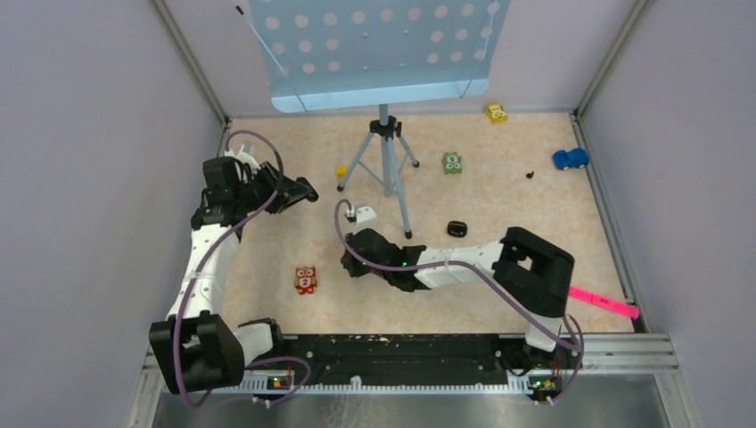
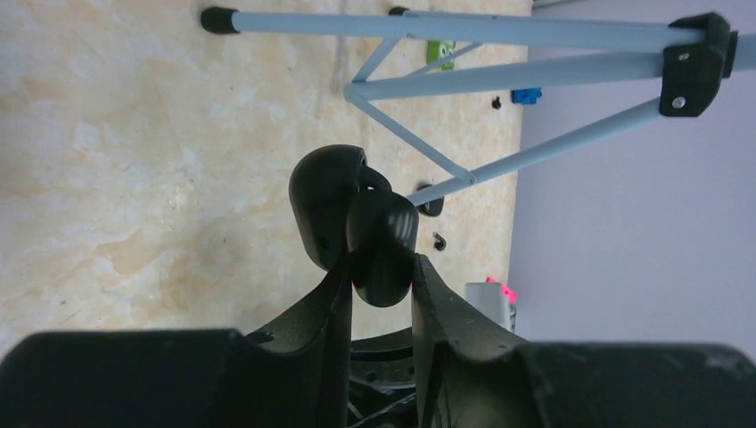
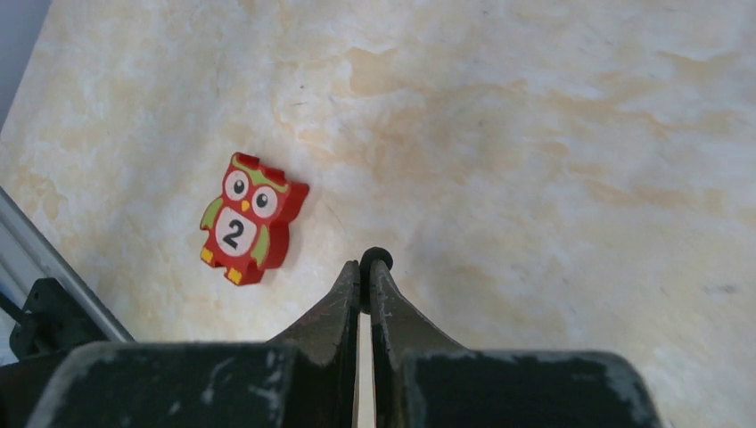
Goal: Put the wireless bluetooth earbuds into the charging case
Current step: Place the left earbud at the center of the board.
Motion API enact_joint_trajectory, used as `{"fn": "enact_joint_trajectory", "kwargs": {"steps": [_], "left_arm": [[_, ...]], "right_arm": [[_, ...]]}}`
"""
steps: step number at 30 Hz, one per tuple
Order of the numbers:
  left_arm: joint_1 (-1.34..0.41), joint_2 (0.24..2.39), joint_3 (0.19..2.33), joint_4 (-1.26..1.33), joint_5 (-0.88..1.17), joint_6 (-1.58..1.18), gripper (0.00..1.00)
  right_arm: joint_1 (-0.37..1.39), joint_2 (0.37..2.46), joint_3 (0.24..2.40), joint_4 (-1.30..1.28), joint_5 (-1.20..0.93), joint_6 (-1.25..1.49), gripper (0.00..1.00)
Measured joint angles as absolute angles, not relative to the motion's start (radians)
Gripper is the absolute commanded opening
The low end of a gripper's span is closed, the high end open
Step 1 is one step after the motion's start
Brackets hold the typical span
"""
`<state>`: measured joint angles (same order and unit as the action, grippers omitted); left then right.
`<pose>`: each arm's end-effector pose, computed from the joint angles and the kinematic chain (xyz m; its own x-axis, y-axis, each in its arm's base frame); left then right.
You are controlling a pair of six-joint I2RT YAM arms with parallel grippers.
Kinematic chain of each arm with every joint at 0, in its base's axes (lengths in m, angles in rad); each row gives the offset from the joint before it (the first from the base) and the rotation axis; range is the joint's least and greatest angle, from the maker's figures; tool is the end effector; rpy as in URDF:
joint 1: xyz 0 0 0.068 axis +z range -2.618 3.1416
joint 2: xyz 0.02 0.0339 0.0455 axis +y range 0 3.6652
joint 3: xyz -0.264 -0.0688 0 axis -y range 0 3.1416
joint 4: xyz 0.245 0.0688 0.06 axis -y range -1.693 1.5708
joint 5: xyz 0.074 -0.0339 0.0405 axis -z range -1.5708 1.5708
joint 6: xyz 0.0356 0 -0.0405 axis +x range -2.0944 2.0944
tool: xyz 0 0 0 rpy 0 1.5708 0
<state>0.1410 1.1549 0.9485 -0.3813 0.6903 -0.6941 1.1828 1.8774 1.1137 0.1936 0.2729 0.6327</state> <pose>0.2506 0.0127 0.3073 -0.6883 -0.5959 -0.4138 -0.0312 0.5942 -0.8037 0.1637 0.3752 0.1806 -0.6410 -0.0633 -0.7649 -0.5289 0.7586 0.3805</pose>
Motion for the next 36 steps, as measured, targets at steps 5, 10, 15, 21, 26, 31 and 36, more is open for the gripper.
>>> {"fn": "enact_joint_trajectory", "kwargs": {"steps": [5, 10, 15, 21, 26, 31, 36], "left_arm": [[0.11, 1.155, 0.874, -0.348, 0.753, -0.669, 0.0], [-0.039, 1.154, 0.776, -0.368, 0.779, -0.586, 0.0], [-0.237, 1.149, 0.643, -0.334, 0.855, -0.563, 0.0], [-0.297, 1.143, 0.552, -0.274, 1.015, -0.553, 0.0], [-0.367, 1.153, 0.552, -0.181, 1.098, -0.54, 0.0], [-0.41, 1.176, 0.545, -0.007, 1.136, -0.612, 0.0], [-0.409, 1.176, 0.459, 0.308, 1.111, -0.807, 0.0]], "right_arm": [[1.178, 1.646, 0.886, 0.178, 0.292, 0.679, 0.0], [1.138, 1.333, 0.612, 0.145, 0.259, 0.758, 0.0], [1.06, 1.058, 0.452, 0.117, 0.213, 0.83, 0.0], [0.978, 0.785, 0.352, 0.086, 0.173, 0.925, 0.0], [0.972, 0.686, 0.339, 0.041, 0.172, 0.967, 0.0], [0.972, 0.683, 0.355, -0.018, 0.179, 0.97, 0.0], [0.972, 0.689, 0.406, -0.044, 0.184, 0.962, 0.0]]}}
